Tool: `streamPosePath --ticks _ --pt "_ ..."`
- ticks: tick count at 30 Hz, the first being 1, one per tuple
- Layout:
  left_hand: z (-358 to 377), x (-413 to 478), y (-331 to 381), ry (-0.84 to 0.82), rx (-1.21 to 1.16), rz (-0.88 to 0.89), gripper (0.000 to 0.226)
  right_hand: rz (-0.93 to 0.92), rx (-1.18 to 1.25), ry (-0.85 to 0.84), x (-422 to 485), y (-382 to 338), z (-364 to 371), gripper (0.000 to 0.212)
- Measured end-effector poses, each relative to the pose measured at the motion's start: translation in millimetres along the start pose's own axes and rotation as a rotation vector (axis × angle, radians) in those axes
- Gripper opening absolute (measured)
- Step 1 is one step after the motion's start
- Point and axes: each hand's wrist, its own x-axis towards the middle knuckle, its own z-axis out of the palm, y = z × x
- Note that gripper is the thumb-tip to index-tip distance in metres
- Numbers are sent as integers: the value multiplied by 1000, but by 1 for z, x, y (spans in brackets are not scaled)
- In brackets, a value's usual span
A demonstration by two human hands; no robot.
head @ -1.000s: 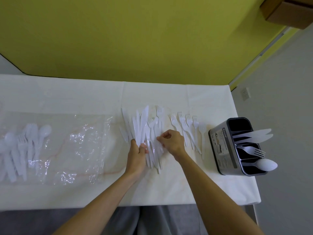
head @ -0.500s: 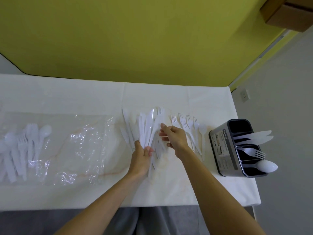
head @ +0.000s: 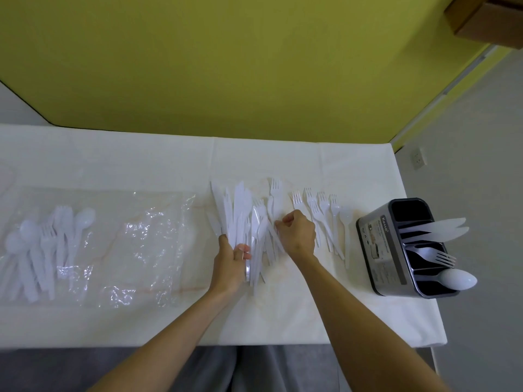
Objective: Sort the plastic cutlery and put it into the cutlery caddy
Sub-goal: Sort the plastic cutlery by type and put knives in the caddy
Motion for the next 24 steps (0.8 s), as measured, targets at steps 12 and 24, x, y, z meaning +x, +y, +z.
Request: streamPosePath --ticks 12,24 --pt "1 -2 -3 20 -26 -20 20 15 -2 45 5 -1 5 9" --pt "10 -6 -3 1 -42 2 17 -35 -3 83 -1 16 -6 17"
